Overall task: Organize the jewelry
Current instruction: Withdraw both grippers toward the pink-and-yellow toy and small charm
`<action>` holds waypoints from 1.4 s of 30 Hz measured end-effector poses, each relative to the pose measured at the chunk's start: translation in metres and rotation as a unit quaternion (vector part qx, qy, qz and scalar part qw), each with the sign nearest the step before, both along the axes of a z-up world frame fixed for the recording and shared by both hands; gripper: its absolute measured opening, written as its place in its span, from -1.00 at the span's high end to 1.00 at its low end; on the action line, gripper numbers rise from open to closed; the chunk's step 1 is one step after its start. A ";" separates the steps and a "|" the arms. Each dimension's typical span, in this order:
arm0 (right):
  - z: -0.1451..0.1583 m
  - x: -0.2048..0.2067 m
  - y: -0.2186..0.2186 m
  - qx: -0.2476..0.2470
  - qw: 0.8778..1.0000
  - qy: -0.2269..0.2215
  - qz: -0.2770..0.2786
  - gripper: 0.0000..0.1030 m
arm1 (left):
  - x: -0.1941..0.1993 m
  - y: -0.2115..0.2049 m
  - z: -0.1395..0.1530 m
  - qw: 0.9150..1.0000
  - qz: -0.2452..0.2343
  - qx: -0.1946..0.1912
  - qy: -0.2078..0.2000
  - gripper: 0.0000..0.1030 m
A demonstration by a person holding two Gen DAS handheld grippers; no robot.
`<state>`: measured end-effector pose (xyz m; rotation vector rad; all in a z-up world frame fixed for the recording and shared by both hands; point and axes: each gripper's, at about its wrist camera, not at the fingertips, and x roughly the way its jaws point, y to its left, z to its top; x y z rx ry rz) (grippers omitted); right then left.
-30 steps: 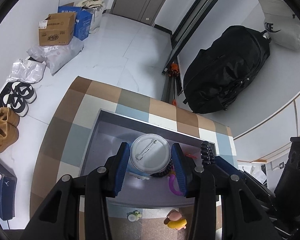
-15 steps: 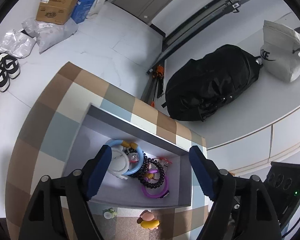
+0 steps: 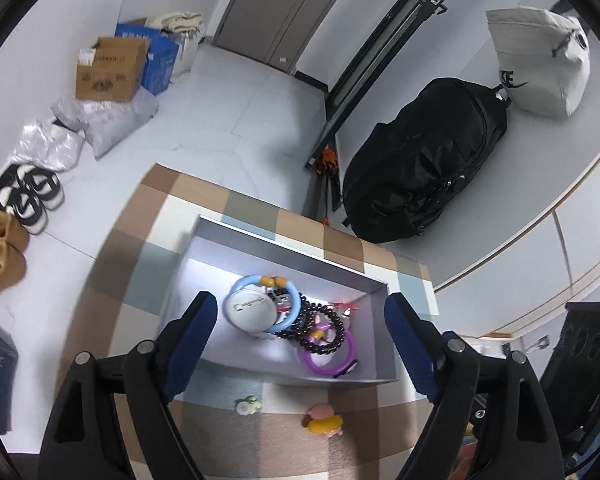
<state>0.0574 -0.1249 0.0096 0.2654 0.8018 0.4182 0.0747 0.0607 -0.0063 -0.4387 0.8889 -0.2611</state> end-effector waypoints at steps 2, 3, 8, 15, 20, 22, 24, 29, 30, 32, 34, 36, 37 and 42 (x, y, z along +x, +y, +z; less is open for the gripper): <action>0.001 -0.003 0.000 -0.003 1.000 -0.003 -0.001 -0.85 | -0.004 0.001 -0.001 1.000 0.006 0.015 -0.004 -0.60; 0.001 -0.005 0.000 -0.005 1.000 -0.003 -0.001 -0.85 | -0.005 0.001 -0.001 1.000 0.009 0.022 -0.005 -0.60; -0.003 -0.015 0.002 -0.013 1.000 -0.001 -0.001 -0.90 | -0.014 0.005 -0.008 0.999 0.015 0.048 -0.003 -0.60; -0.016 -0.025 -0.001 -0.025 0.999 0.020 -0.003 -0.90 | -0.024 0.008 -0.033 0.995 0.022 0.100 0.019 -0.61; -0.020 -0.031 -0.007 -0.024 0.999 0.028 -0.011 -0.90 | -0.026 0.006 -0.053 0.995 -0.014 0.086 0.055 -0.61; -0.022 -0.033 -0.009 -0.023 0.999 0.035 -0.013 -0.91 | -0.028 0.001 -0.060 0.993 -0.024 0.101 0.061 -0.60; -0.023 -0.034 -0.010 -0.024 0.999 0.039 -0.015 -0.91 | -0.030 -0.003 -0.062 0.990 -0.025 0.126 0.056 -0.60; -0.022 -0.038 -0.011 -0.027 0.999 0.038 -0.014 -0.91 | -0.033 -0.010 -0.064 0.988 -0.047 0.132 0.058 -0.60; -0.022 -0.039 -0.011 -0.028 0.999 0.037 -0.014 -0.91 | -0.034 -0.011 -0.063 0.989 -0.048 0.132 0.056 -0.60; -0.022 -0.039 -0.011 -0.029 0.999 0.036 -0.013 -0.91 | -0.034 -0.013 -0.063 0.988 -0.050 0.140 0.053 -0.60; -0.021 -0.040 -0.011 -0.029 0.999 0.036 -0.012 -0.91 | -0.033 -0.016 -0.065 0.986 -0.054 0.147 0.055 -0.58; -0.022 -0.041 -0.012 -0.031 0.999 0.037 -0.012 -0.91 | -0.032 -0.019 -0.068 0.985 -0.056 0.151 0.058 -0.52; -0.022 -0.041 -0.012 -0.031 0.999 0.038 -0.012 -0.91 | -0.032 -0.020 -0.069 0.985 -0.058 0.153 0.060 -0.47; -0.021 -0.043 -0.017 -0.030 0.999 0.037 -0.017 -0.91 | -0.029 -0.021 -0.071 0.983 -0.054 0.160 0.066 -0.32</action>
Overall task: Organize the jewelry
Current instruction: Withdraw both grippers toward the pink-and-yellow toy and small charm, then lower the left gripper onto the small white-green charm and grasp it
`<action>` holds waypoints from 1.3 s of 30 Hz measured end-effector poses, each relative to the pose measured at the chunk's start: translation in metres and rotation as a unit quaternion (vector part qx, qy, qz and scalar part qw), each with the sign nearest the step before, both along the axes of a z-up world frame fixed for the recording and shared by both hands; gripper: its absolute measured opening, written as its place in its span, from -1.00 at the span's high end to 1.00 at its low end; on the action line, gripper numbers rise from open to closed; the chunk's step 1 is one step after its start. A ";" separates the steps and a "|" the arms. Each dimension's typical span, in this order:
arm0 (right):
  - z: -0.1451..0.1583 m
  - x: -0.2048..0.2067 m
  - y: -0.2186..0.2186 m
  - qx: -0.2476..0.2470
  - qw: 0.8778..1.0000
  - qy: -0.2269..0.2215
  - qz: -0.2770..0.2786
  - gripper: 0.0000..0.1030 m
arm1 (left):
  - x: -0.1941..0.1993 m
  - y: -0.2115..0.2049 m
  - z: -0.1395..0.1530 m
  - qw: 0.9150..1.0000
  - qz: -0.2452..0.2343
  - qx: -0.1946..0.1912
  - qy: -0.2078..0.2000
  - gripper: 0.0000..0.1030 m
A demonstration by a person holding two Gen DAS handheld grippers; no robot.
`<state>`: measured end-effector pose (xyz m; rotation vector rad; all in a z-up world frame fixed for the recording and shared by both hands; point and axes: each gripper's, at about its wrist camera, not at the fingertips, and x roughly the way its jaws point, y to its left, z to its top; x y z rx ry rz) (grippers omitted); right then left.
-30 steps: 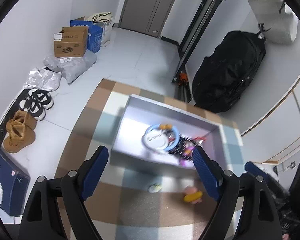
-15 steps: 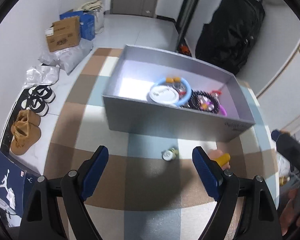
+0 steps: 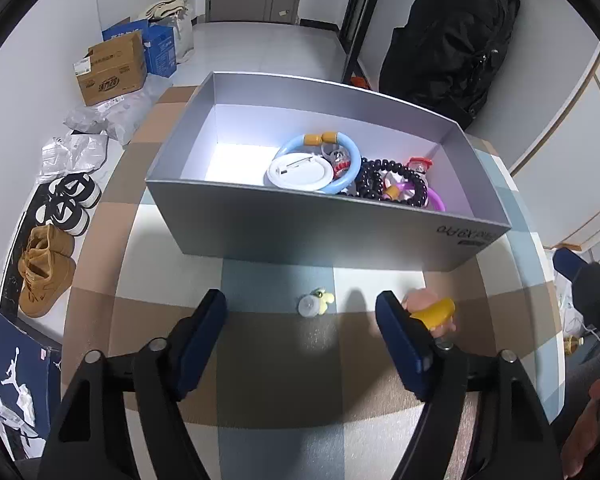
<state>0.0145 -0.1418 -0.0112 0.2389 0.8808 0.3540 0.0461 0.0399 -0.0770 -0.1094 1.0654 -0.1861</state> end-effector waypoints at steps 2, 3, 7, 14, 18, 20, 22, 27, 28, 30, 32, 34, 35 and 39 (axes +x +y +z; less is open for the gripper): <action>0.000 -0.001 -0.002 0.001 1.000 -0.001 -0.002 -0.91 | 0.001 -0.001 0.000 1.000 -0.002 -0.009 0.001 -0.17; 0.001 -0.001 -0.003 0.000 1.000 -0.001 -0.003 -0.91 | 0.001 -0.002 0.000 1.000 -0.003 -0.012 0.002 -0.07; 0.000 -0.003 -0.005 -0.003 1.000 0.000 -0.004 -0.91 | 0.001 -0.010 -0.001 1.000 -0.012 -0.004 0.003 0.28; 0.001 -0.004 -0.007 -0.004 1.000 0.001 -0.007 -0.91 | 0.001 -0.009 -0.001 1.000 -0.013 0.004 0.013 0.78; -0.001 -0.005 -0.005 -0.010 1.000 0.002 -0.005 -0.91 | 0.001 -0.003 -0.001 0.999 -0.009 -0.033 0.024 0.80; -0.003 -0.006 -0.003 -0.013 1.000 0.005 -0.002 -0.91 | 0.000 -0.001 -0.001 0.999 -0.010 -0.039 0.028 0.80; -0.005 -0.006 -0.001 -0.014 1.000 0.010 0.001 -0.91 | -0.002 0.002 0.001 0.998 -0.011 -0.055 0.030 0.80; -0.017 -0.005 0.004 -0.021 0.999 0.033 0.007 -0.90 | -0.007 0.007 0.010 0.996 -0.013 -0.086 0.026 0.80; -0.019 -0.004 0.005 -0.022 0.999 0.038 0.008 -0.90 | -0.007 0.007 0.012 0.996 -0.013 -0.090 0.025 0.80; -0.022 -0.004 0.009 -0.024 0.999 0.045 0.011 -0.90 | -0.008 0.011 0.017 0.995 -0.010 -0.102 0.021 0.80; -0.025 -0.003 0.012 -0.028 0.998 0.048 0.012 -0.90 | -0.008 0.013 0.019 0.993 -0.005 -0.114 0.019 0.80; -0.026 -0.002 0.016 -0.033 0.998 0.049 0.013 -0.89 | -0.009 0.020 0.023 0.991 0.003 -0.134 0.018 0.80; -0.027 -0.002 0.018 -0.035 0.998 0.049 0.015 -0.88 | -0.008 0.022 0.023 0.989 0.007 -0.144 0.019 0.80; -0.032 -0.001 0.032 -0.046 0.997 0.055 0.033 -0.74 | -0.008 0.035 0.028 0.981 0.025 -0.189 0.019 0.80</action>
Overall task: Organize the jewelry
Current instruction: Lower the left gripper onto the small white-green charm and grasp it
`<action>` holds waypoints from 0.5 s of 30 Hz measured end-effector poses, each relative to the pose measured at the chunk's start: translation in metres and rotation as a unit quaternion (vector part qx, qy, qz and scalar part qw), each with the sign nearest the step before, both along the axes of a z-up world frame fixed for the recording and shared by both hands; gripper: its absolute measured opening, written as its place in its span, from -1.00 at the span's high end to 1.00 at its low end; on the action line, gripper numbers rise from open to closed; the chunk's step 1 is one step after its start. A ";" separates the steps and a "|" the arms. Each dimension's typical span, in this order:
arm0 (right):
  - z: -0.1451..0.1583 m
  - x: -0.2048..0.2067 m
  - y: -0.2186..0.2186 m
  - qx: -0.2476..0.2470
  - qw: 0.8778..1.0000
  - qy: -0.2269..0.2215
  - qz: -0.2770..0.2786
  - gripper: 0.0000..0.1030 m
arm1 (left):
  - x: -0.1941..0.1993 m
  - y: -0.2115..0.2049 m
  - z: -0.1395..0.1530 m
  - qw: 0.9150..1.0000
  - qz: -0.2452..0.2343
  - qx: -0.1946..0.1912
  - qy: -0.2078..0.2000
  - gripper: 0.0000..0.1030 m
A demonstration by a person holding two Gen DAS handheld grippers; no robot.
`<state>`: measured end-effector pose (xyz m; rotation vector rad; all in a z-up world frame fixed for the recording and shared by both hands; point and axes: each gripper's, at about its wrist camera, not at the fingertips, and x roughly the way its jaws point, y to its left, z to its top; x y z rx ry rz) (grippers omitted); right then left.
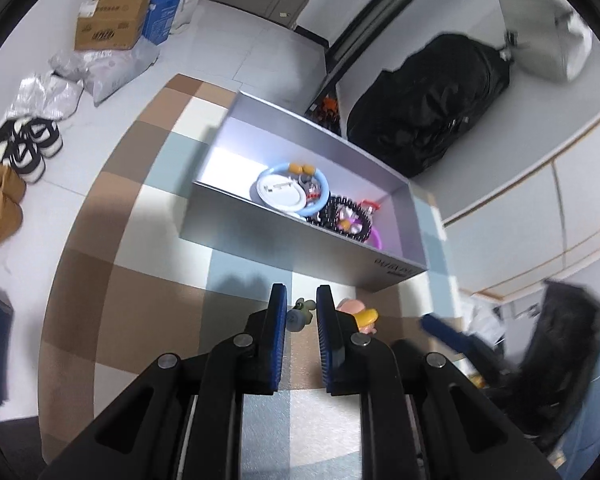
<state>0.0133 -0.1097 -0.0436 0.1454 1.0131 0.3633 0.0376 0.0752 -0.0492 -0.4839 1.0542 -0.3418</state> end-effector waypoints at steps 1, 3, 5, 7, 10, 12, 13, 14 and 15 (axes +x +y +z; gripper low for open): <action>-0.001 0.000 0.004 -0.004 1.000 0.001 0.004 -0.68 | 0.000 0.003 0.001 1.000 0.004 -0.010 -0.001 0.80; -0.004 0.001 0.010 -0.009 1.000 0.003 0.010 -0.65 | 0.001 0.008 0.003 1.000 0.012 -0.022 -0.002 0.80; -0.007 0.002 0.015 -0.013 1.000 0.008 0.016 -0.52 | 0.001 0.012 0.004 0.999 0.018 -0.030 -0.002 0.80; -0.008 0.004 0.018 -0.017 1.000 0.011 0.018 -0.44 | 0.001 0.014 0.005 0.999 0.021 -0.032 -0.003 0.80; -0.011 0.007 0.022 -0.017 1.000 0.015 0.021 -0.30 | -0.001 0.018 0.006 0.999 0.021 -0.029 -0.005 0.80; -0.013 0.009 0.027 -0.021 0.999 0.016 0.024 -0.18 | -0.002 0.023 0.005 0.999 0.022 -0.028 -0.006 0.80; -0.014 0.009 0.029 -0.023 0.999 0.017 0.026 -0.10 | -0.002 0.024 0.004 0.999 0.023 -0.029 -0.005 0.80; -0.014 0.008 0.031 -0.024 0.999 0.016 0.028 -0.01 | -0.002 0.025 0.004 0.999 0.023 -0.030 -0.004 0.80; -0.015 0.008 0.034 -0.031 0.999 0.016 0.030 0.02 | -0.002 0.027 0.004 0.999 0.024 -0.031 -0.004 0.80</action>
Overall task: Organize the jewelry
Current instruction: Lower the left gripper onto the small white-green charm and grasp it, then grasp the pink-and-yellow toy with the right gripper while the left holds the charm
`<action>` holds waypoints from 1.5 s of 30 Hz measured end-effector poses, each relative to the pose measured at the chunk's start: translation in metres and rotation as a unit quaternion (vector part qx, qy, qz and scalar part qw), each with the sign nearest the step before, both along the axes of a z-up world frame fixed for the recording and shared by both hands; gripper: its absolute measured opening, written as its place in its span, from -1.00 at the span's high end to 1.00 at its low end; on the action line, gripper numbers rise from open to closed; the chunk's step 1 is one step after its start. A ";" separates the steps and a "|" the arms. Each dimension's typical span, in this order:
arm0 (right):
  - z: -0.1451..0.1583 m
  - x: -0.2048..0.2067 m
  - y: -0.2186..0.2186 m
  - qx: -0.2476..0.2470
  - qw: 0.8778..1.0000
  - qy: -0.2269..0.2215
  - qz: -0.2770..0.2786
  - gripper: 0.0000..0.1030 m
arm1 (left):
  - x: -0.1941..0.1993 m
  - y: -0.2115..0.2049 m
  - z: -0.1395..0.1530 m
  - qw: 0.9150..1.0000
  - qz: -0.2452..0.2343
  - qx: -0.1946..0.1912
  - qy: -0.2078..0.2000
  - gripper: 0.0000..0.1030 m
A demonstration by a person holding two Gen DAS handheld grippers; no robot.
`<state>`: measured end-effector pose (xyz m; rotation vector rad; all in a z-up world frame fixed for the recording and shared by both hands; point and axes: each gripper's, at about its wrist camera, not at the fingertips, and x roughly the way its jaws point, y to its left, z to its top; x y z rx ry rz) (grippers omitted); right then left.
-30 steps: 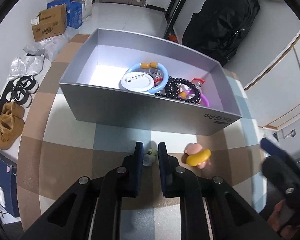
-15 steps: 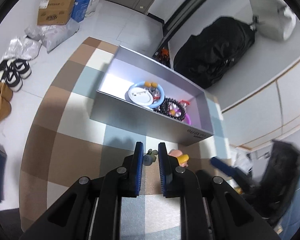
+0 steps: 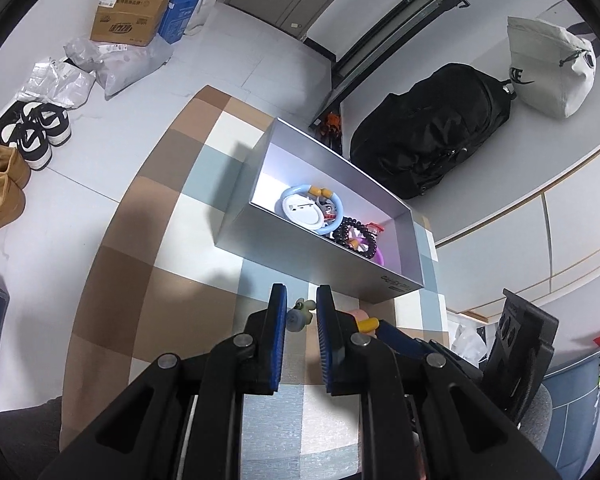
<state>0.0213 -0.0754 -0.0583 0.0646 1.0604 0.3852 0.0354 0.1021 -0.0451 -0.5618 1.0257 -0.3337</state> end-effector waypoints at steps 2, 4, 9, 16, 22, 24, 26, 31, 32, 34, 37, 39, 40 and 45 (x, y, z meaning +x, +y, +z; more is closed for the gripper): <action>-0.002 0.000 0.005 -0.011 1.000 -0.001 0.005 0.22 | 0.000 0.001 0.001 1.000 -0.001 0.001 -0.002 0.80; -0.003 0.000 0.008 -0.020 1.000 -0.002 0.010 0.42 | 0.000 0.001 0.002 1.000 -0.002 0.004 -0.005 0.80; -0.002 -0.003 0.009 -0.024 1.000 -0.009 0.015 0.53 | -0.002 0.001 0.006 1.000 -0.004 0.012 -0.015 0.80; 0.008 -0.003 0.013 -0.010 0.999 -0.025 0.021 0.59 | -0.002 0.004 0.007 1.000 0.002 0.013 -0.021 0.80; 0.012 -0.004 0.017 -0.001 0.999 -0.027 0.036 0.59 | 0.000 0.001 0.011 1.000 0.005 0.012 -0.027 0.80; 0.015 -0.004 0.018 0.006 0.999 -0.031 0.041 0.59 | -0.001 0.001 0.013 0.999 0.005 0.021 -0.031 0.80; 0.020 -0.005 0.021 0.013 0.998 -0.038 0.047 0.59 | -0.001 0.000 0.015 0.999 0.005 0.026 -0.035 0.80; 0.033 -0.004 0.024 0.026 0.997 -0.057 0.053 0.60 | -0.001 0.000 0.023 0.998 0.005 0.027 -0.052 0.80; 0.036 -0.003 0.024 0.033 0.996 -0.060 0.055 0.60 | -0.001 0.000 0.024 0.998 0.006 0.025 -0.054 0.80; 0.042 -0.003 0.024 0.041 0.995 -0.070 0.056 0.60 | 0.001 0.002 0.027 0.998 0.008 0.012 -0.060 0.80; 0.056 -0.004 0.021 0.064 0.992 -0.091 0.056 0.60 | 0.005 -0.001 0.032 0.997 0.008 0.007 -0.072 0.80; 0.067 -0.004 0.020 0.075 0.989 -0.112 0.057 0.60 | 0.010 -0.005 0.037 0.996 0.008 0.012 -0.085 0.80; 0.070 -0.004 0.019 0.078 0.988 -0.119 0.057 0.60 | 0.012 -0.007 0.039 0.996 0.006 0.013 -0.091 0.80; 0.080 0.007 0.010 0.094 0.985 -0.138 0.033 0.60 | 0.025 -0.016 0.043 0.995 0.002 0.007 -0.101 0.80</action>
